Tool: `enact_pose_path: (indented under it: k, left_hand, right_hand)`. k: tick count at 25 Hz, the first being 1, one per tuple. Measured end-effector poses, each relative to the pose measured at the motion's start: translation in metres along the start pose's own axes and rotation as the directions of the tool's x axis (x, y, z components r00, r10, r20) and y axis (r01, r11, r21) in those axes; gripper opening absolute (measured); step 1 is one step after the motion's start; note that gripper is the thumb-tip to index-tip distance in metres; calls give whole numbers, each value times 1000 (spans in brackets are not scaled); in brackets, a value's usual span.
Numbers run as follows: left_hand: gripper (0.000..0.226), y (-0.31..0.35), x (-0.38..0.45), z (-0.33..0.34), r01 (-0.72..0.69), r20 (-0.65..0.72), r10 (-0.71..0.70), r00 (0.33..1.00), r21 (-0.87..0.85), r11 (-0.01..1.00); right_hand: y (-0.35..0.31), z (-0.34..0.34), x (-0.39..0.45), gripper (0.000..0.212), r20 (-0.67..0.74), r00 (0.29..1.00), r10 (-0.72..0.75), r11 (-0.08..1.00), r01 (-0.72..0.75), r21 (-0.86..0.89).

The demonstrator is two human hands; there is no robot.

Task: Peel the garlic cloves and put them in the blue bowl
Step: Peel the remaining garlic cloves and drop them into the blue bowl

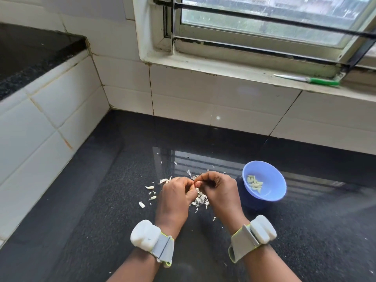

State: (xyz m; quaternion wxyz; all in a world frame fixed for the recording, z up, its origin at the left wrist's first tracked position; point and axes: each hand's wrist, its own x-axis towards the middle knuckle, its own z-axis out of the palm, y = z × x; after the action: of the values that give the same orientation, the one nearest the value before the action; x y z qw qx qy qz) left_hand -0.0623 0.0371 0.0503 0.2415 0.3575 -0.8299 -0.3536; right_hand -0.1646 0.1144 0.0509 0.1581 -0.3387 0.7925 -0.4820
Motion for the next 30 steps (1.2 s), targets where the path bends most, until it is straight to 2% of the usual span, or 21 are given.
enact_pose_path:
  k: [2,3,5,7,10,13,16,21,23,27,30]
  left_hand:
    - [4,-1,1,-1,39,0,-39,999,-68,997]
    - [4,-1,1,-1,81,15,-80,997,-122,989]
    - [6,-2,4,-1,150,57,-141,988,-228,962]
    - [10,-3,5,-2,194,87,-176,981,-310,931]
    - [14,0,5,-3,257,117,-229,966,-425,868]
    - [16,5,3,-5,321,146,-288,946,-517,793]
    - [17,9,2,-7,370,187,-324,927,-596,713]
    - [6,7,5,-5,375,166,-353,921,-628,682]
    - [7,7,5,-4,356,138,-349,927,-617,701]
    - [7,5,6,-3,297,95,-296,950,-560,773]
    - [7,3,8,-3,284,102,-273,956,-540,792]
  right_hand:
    - [-6,-4,3,21,61,995,80,996,-82,31]
    - [-8,-5,5,17,101,987,125,984,-136,115]
    - [-9,-6,6,12,199,957,209,904,-267,334]
    - [-10,-5,6,12,279,926,255,801,-364,476]
    - [-9,-5,5,13,342,894,288,668,-443,597]
    - [-7,-7,6,13,346,887,307,603,-463,650]
    - [-5,-8,5,14,298,907,298,624,-421,658]
    - [-8,-8,2,11,207,950,233,719,-311,621]
    - [-10,-9,0,12,193,962,195,762,-272,587]
    - [-7,-8,-2,13,137,985,107,907,-153,392]
    - [-6,-9,-4,17,82,996,23,955,-46,292]
